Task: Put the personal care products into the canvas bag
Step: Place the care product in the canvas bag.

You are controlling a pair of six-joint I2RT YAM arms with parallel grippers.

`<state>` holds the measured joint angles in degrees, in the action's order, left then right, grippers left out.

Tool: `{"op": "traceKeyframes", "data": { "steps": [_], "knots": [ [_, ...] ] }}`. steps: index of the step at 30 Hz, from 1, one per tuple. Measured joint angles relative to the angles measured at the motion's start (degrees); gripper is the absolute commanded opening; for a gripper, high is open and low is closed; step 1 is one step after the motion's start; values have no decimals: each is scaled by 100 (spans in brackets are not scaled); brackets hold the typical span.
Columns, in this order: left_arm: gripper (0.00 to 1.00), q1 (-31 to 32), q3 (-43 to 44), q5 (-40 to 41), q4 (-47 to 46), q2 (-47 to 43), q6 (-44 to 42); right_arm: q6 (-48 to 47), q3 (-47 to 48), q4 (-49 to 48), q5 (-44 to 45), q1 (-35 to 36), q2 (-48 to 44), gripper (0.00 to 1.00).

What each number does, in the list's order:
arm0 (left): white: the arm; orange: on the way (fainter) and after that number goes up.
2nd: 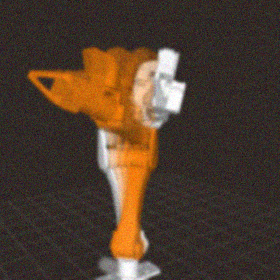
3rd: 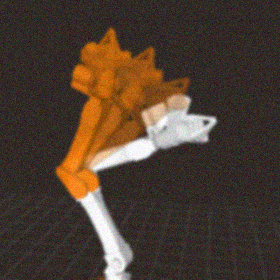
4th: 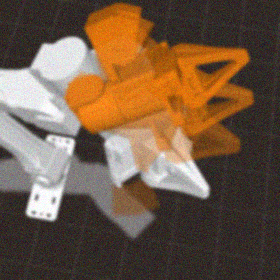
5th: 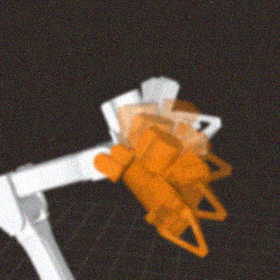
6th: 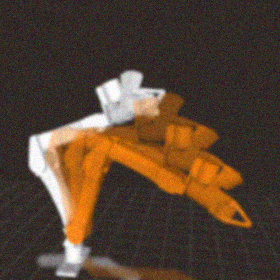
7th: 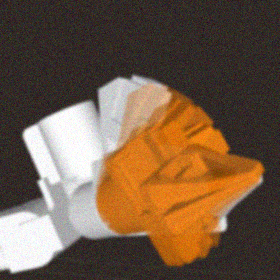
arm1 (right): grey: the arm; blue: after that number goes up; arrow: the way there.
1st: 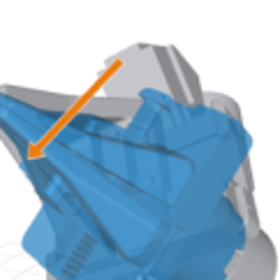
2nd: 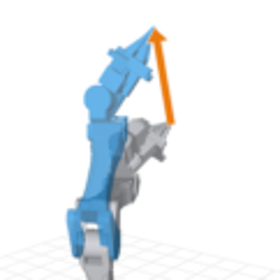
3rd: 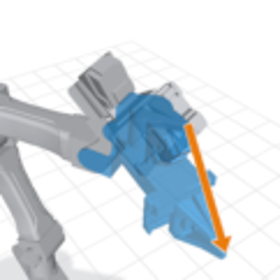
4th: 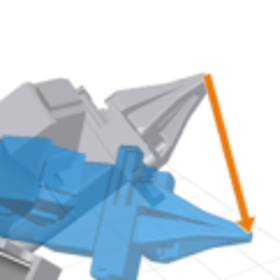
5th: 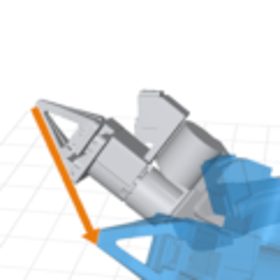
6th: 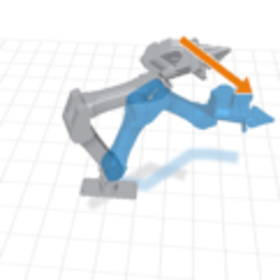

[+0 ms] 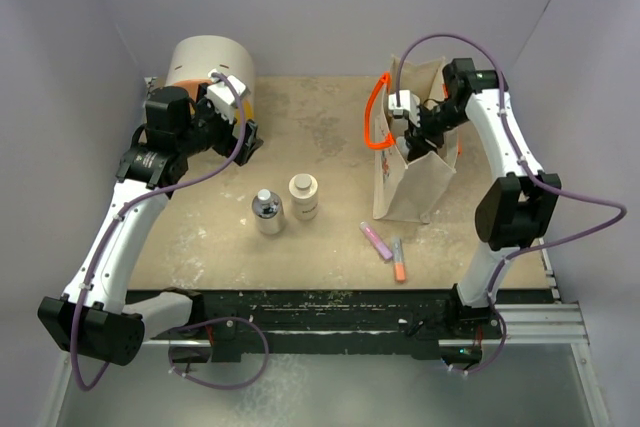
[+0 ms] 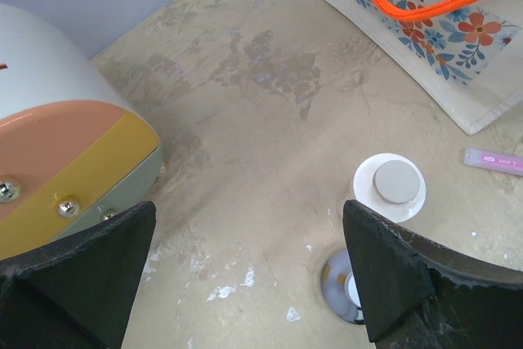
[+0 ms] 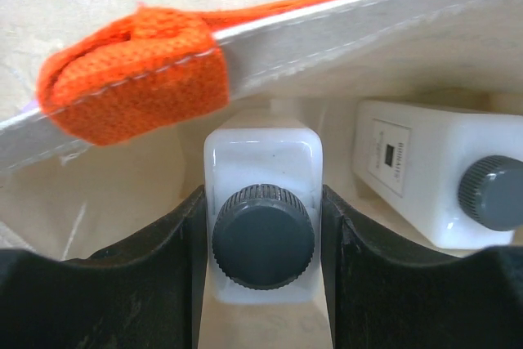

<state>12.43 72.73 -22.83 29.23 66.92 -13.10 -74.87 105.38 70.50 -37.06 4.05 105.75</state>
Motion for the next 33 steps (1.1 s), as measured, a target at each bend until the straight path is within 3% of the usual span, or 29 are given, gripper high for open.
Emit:
{"op": "traceKeyframes", "data": {
  "steps": [21,33],
  "knots": [
    [99,0,-63,-83,-7,-72,-146,256,-1128,57,-463,2,-1237,0],
    [99,0,-87,-81,-2,-125,-205,332,-605,26,-424,11,-1043,0]
  ]
}}
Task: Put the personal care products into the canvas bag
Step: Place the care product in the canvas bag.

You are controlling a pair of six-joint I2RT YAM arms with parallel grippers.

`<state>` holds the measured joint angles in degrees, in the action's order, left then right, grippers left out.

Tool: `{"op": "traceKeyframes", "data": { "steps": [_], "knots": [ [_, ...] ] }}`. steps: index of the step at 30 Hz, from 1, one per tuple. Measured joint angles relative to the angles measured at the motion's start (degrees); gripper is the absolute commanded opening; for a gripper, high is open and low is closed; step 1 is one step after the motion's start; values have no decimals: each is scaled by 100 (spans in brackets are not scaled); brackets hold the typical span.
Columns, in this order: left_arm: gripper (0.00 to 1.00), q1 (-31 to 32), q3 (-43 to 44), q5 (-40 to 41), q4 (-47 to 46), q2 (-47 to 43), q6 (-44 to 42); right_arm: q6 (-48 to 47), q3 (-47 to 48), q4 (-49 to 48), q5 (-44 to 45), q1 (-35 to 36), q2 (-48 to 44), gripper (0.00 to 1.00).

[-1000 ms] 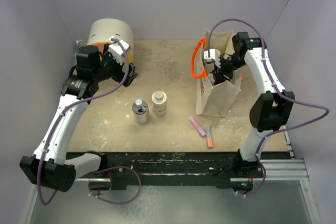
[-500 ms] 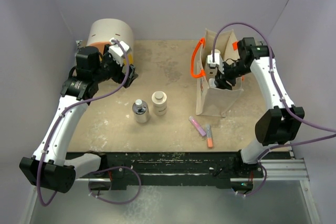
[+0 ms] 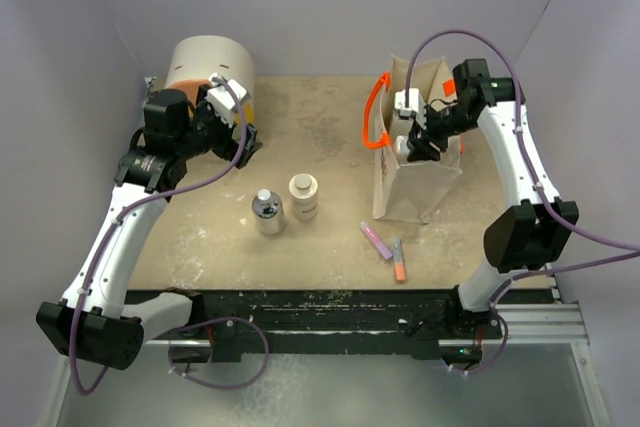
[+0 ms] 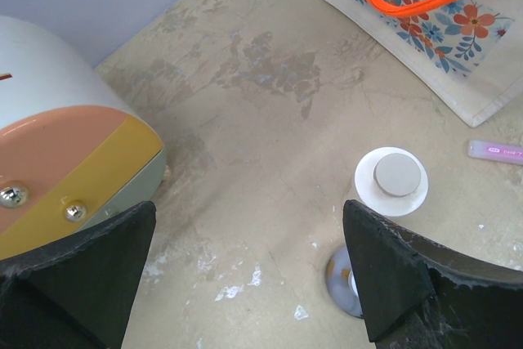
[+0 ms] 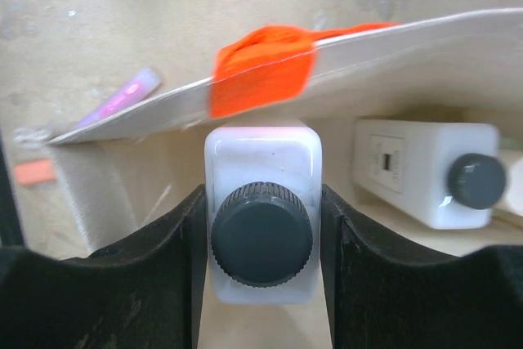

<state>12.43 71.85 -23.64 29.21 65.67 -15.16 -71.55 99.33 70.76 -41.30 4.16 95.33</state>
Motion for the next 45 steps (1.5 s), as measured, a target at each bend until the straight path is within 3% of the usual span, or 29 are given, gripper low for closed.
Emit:
{"op": "traceKeyframes", "data": {
  "steps": [7,23,45],
  "knots": [
    [99,0,57,-2,87,138,-184,-273,730,-350,22,0,651,0],
    [99,203,358,-50,162,459,-240,-1038,1534,-87,275,-46,1958,0],
    [99,223,323,-66,33,420,-245,-815,1971,-57,487,-96,2356,2]
  ]
}}
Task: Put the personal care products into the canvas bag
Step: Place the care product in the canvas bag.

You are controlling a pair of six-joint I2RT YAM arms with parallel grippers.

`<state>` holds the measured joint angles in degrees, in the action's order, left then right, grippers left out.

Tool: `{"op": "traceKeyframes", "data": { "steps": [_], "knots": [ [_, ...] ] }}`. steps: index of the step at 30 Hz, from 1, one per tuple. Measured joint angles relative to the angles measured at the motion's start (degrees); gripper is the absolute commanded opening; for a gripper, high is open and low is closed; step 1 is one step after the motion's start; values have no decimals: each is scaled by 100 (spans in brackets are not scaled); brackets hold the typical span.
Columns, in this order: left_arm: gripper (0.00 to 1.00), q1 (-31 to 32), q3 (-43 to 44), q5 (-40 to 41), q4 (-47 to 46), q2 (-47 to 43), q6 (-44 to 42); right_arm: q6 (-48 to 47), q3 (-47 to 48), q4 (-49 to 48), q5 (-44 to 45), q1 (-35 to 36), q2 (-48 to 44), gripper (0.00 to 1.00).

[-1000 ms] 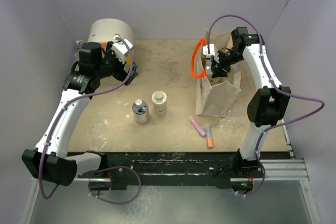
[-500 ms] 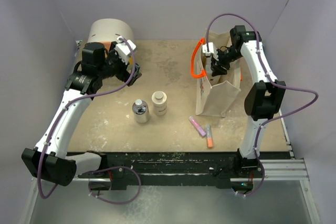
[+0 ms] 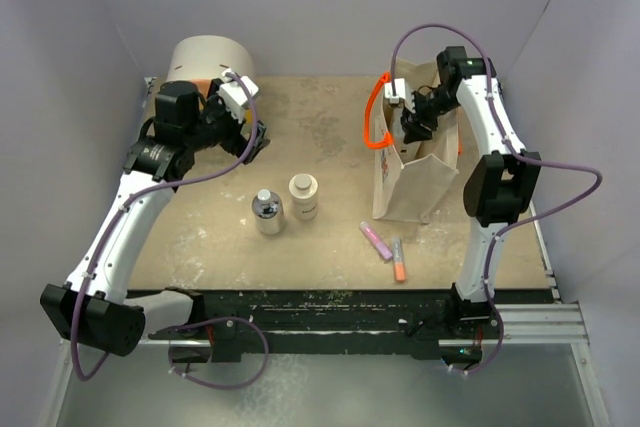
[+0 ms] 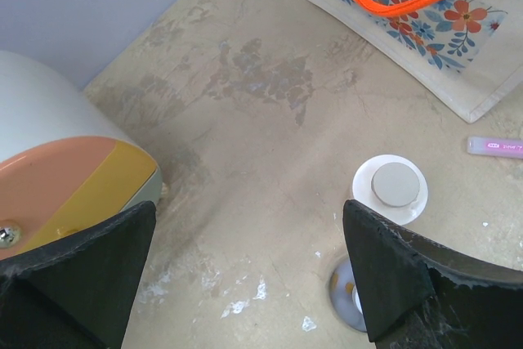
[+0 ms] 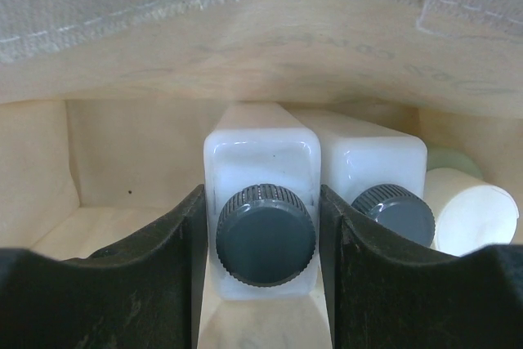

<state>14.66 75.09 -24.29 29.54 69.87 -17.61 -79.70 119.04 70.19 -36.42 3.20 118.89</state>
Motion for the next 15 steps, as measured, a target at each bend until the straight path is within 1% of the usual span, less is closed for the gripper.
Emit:
{"op": "traceKeyframes", "data": {
  "steps": [9,15],
  "knots": [
    [99,0,0,0,-13,-26,-2,136,48,-190,162,-2,120,10],
    [99,0,-44,0,-28,-46,-15,214,48,-391,280,-2,192,18]
  ]
}}
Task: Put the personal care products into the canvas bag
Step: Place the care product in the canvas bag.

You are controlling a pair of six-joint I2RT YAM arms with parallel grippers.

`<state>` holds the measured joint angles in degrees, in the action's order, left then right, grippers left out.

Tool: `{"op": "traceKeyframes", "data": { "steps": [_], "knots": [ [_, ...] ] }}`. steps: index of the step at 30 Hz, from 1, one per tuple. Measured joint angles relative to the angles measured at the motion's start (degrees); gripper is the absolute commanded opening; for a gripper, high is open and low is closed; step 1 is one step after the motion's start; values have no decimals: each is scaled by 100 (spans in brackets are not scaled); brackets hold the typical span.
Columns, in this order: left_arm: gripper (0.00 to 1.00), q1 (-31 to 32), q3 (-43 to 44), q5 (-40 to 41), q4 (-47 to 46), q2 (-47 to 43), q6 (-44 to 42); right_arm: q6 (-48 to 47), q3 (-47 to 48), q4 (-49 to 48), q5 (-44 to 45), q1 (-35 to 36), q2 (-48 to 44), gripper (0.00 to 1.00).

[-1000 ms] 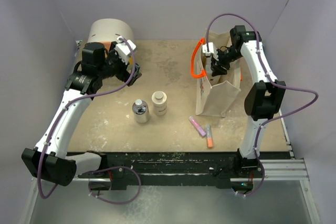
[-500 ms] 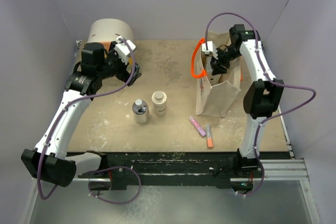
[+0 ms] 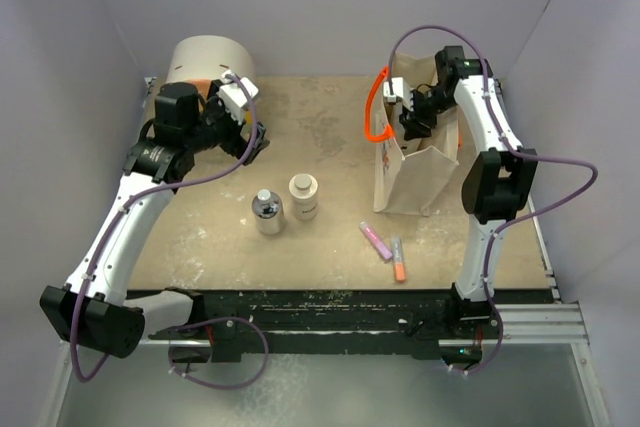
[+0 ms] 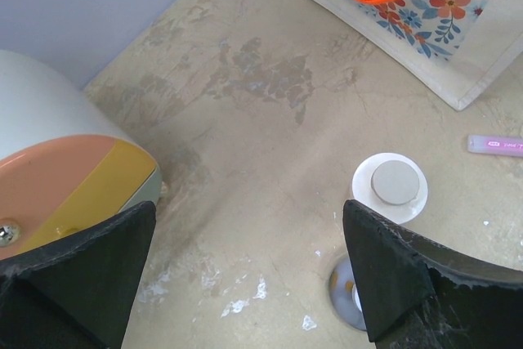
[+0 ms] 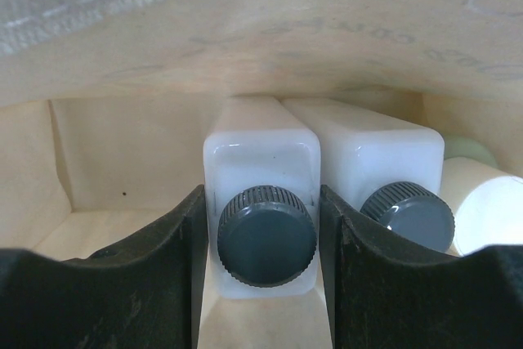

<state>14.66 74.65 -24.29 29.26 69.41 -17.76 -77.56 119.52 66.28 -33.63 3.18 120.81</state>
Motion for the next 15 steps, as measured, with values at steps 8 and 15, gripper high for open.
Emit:
{"op": "traceKeyframes", "data": {
  "steps": [8,15],
  "knots": [
    [99,0,-52,0,-4,-13,-39,48,0,-52,15,-4,0,2],
    [99,0,-109,0,-9,-76,-85,4,2,-7,2,-15,0,0]
  ]
}}
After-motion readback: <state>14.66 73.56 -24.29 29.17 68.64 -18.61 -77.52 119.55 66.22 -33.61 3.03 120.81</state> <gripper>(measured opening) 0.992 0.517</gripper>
